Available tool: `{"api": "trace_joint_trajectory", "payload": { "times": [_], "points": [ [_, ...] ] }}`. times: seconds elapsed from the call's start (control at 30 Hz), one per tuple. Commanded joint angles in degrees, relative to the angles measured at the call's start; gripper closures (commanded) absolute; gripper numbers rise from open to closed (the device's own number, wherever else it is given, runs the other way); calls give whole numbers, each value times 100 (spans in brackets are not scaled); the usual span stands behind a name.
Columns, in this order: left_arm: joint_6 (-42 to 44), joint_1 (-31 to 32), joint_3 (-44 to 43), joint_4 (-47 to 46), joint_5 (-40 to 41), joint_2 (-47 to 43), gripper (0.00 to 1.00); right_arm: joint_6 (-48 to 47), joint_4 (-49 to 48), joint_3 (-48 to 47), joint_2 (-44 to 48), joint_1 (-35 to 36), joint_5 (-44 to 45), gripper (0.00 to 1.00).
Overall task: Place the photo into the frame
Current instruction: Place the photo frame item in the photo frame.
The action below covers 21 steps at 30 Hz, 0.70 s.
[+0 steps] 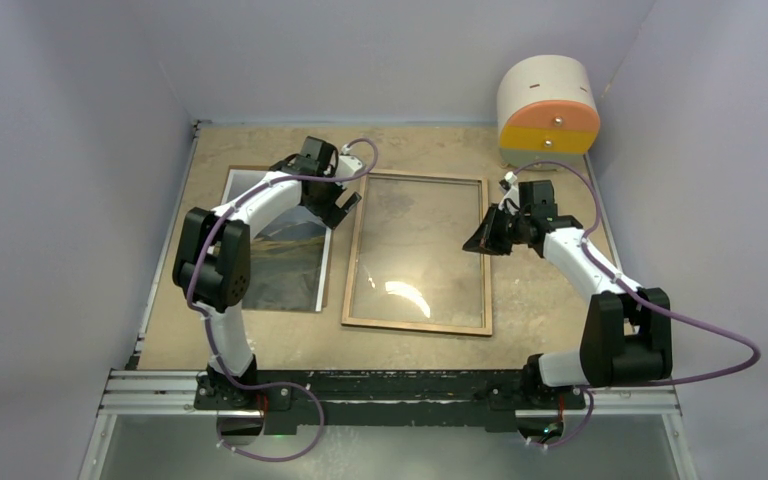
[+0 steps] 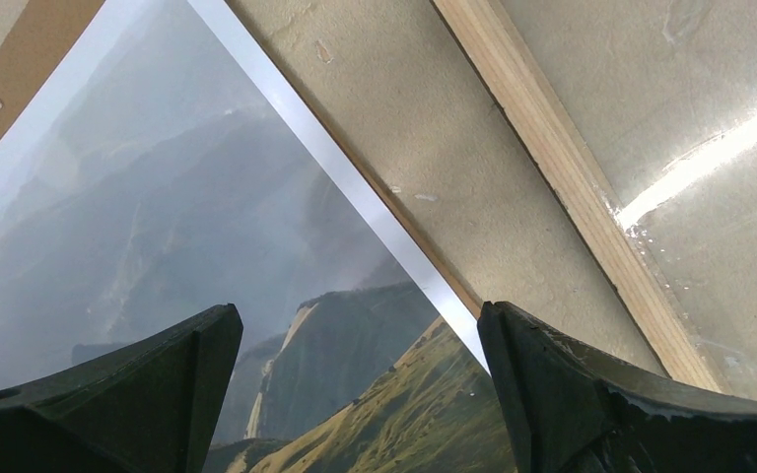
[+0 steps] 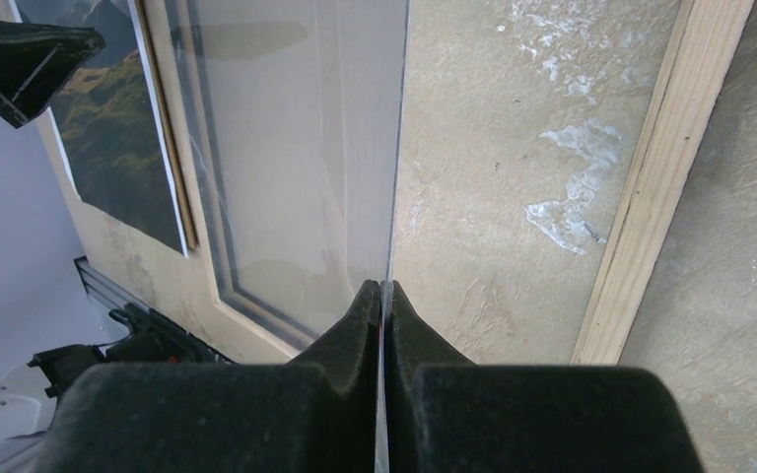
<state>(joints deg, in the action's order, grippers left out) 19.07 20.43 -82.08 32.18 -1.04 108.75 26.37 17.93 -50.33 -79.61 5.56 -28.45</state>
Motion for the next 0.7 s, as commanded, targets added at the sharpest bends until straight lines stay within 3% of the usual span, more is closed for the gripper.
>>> {"api": "trace_joint_trajectory", "payload": {
  "times": [0.0,0.43,0.67],
  "points": [
    [-6,52,-63,-168,66,-41,0,-33,24,-31,-27,-42,237,100],
    [18,58,15,-190,88,-104,0,58,-242,149,-31,-73,409,100],
    [25,66,104,-253,90,-60,0,131,-651,328,12,-81,-167,100]
  ]
}}
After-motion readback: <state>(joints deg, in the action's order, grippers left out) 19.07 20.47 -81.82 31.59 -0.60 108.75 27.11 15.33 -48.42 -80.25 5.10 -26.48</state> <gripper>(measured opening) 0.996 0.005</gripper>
